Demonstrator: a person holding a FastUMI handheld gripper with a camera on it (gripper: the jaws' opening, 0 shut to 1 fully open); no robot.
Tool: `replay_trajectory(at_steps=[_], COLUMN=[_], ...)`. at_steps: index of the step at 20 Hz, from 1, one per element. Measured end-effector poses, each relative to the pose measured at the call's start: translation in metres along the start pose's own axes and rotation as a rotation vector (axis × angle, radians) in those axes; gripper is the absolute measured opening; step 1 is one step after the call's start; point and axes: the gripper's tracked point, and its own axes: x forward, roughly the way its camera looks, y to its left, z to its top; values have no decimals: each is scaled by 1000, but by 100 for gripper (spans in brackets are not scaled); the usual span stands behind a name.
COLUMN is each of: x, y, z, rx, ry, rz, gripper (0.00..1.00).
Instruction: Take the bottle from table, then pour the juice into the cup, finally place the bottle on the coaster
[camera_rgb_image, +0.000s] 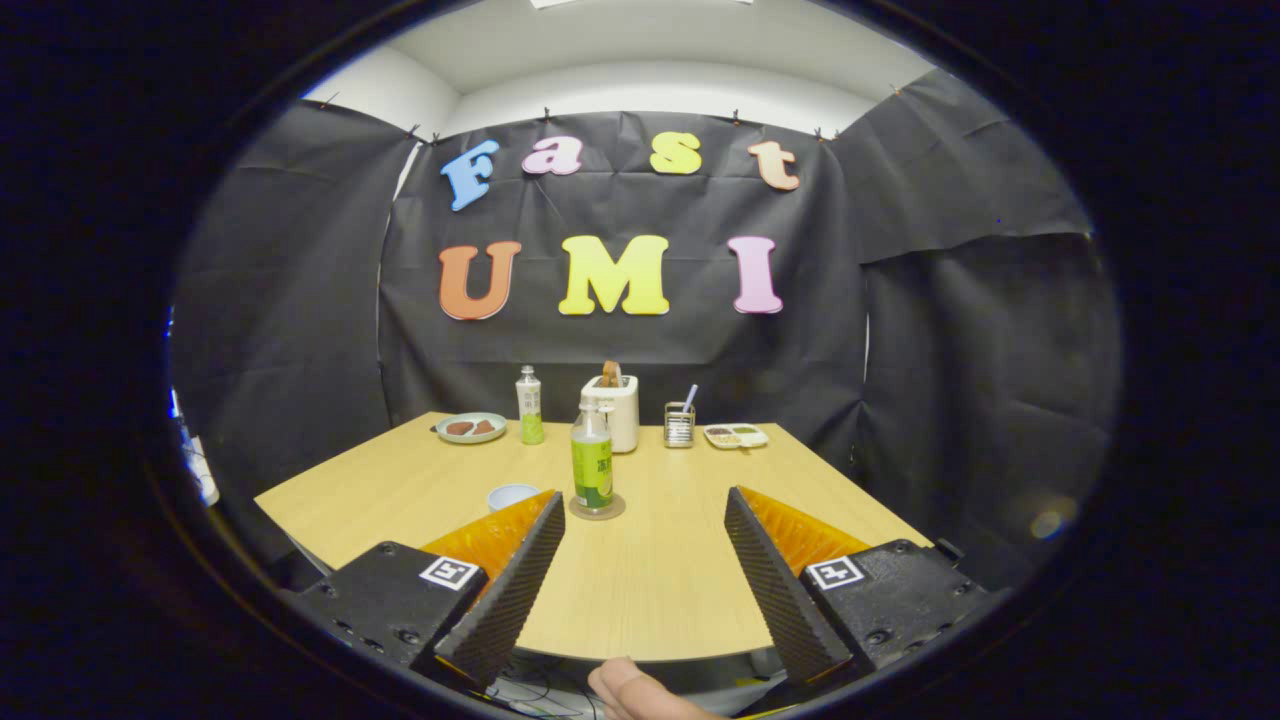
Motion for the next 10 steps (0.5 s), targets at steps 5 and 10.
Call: replay_trajectory(at_steps=[5, 10], x=[-10, -14], y=[-22, -35], z=[-17, -28], rx=[-35, -61], ry=[-8, -11], rz=[-18, -42], gripper=[100, 100])
